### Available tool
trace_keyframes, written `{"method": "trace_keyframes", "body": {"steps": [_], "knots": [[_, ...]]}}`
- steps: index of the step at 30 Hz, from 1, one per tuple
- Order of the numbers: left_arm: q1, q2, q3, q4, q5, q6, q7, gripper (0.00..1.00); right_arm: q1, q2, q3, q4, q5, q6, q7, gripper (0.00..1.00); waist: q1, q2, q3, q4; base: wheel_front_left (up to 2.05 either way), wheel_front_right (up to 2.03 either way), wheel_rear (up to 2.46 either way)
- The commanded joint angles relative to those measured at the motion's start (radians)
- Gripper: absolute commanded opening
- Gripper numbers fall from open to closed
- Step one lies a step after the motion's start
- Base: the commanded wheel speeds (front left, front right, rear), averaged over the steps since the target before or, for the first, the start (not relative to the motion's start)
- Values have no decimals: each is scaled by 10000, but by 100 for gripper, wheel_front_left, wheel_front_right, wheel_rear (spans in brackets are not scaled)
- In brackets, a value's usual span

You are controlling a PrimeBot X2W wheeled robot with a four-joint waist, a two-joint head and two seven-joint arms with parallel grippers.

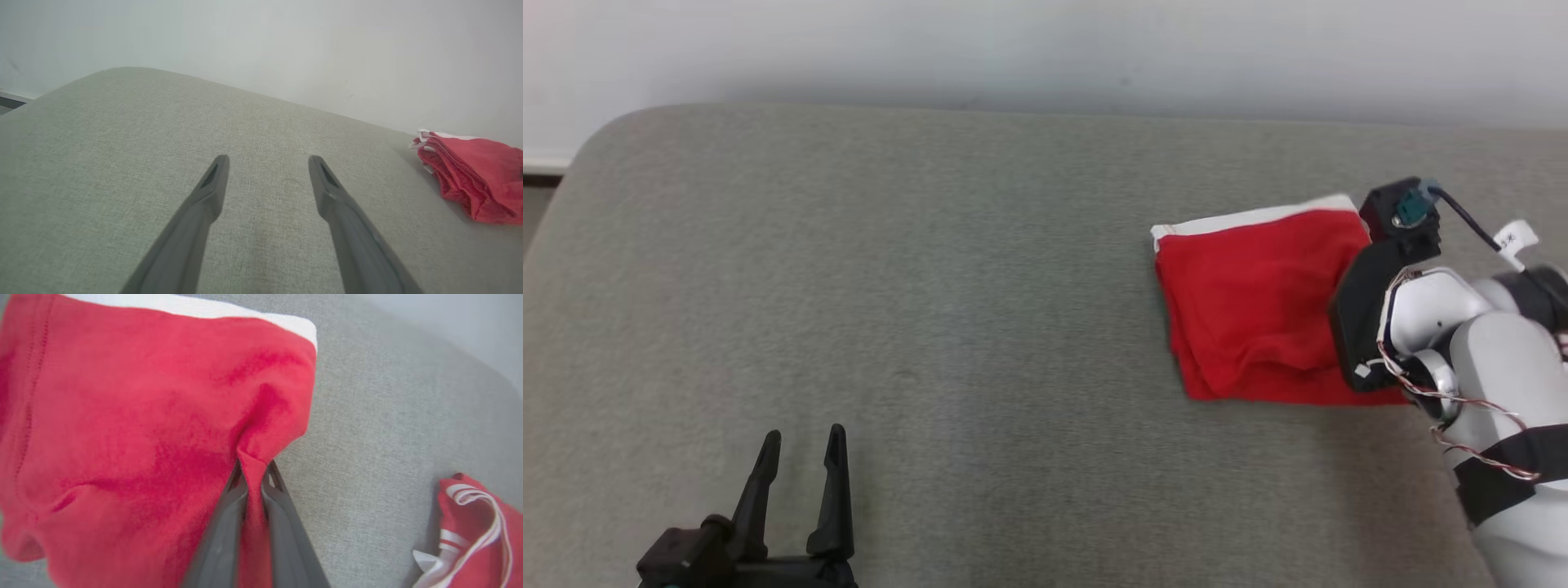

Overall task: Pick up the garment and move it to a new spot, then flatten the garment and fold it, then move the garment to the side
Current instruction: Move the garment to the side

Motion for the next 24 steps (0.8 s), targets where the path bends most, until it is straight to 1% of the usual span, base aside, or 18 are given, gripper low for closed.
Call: {"method": "trace_keyframes", "body": {"steps": [1, 5, 10, 15, 17, 21, 24], "knots": [[109, 3, 27, -47, 59, 14, 1, 100, -52, -237, 199, -203, 185, -23, 107, 0, -1, -1, -252, -629, 0, 0, 0], [99, 6, 124, -92, 127, -26, 0, 100, -225, -1071, 1088, -1131, 843, -23, 451, 0, -1, -1, -319, -1319, 0, 0, 0], [13, 6, 176, -121, 227, -83, 1, 100, -263, -2001, 1557, -1761, 1302, -23, 700, 0, -1, -1, -340, -2004, 0, 0, 0], [-24, 9, 217, -312, 375, -154, 1, 100, -212, -2850, 1670, -2093, 1351, -23, 660, 0, -1, -1, -184, -2496, 0, 0, 0], [-115, 9, 272, -316, 458, -197, 1, 100, -221, -3062, 1493, -2070, 1371, -23, 540, 0, -1, -1, -40, -2640, 0, 0, 0], [-280, 7, 223, -364, 528, -249, 1, 100, -184, -3433, 1145, -1775, 1159, -23, 187, 0, -1, -1, 270, -2725, 0, 0, 0], [-389, 7, 148, -427, 639, -268, 1, 100, -140, -3847, 986, -1534, 920, -23, -38, 0, -1, -1, 492, -2682, 0, 0, 0]]}}
